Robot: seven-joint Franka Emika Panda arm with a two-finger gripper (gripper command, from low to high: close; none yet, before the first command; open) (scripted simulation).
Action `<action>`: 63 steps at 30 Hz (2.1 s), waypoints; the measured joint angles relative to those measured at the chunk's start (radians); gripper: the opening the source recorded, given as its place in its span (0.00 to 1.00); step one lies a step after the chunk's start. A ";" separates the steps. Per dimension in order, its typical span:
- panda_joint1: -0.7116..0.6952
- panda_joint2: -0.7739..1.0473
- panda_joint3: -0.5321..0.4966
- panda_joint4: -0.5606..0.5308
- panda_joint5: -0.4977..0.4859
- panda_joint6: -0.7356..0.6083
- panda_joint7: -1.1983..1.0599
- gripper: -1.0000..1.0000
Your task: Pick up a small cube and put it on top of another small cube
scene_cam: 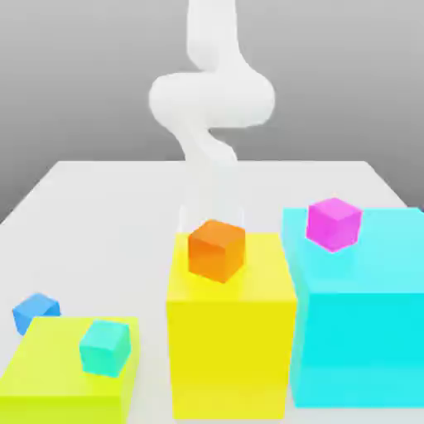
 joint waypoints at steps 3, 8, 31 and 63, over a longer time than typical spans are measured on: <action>-0.098 0.097 0.018 -0.032 -0.025 0.046 0.146 0.50; -0.243 0.251 0.034 -0.084 -0.068 0.120 0.380 0.50; -0.651 0.955 -0.066 -0.280 0.060 0.504 1.121 0.50; -0.340 0.772 0.086 -0.159 0.008 0.198 1.212 1.00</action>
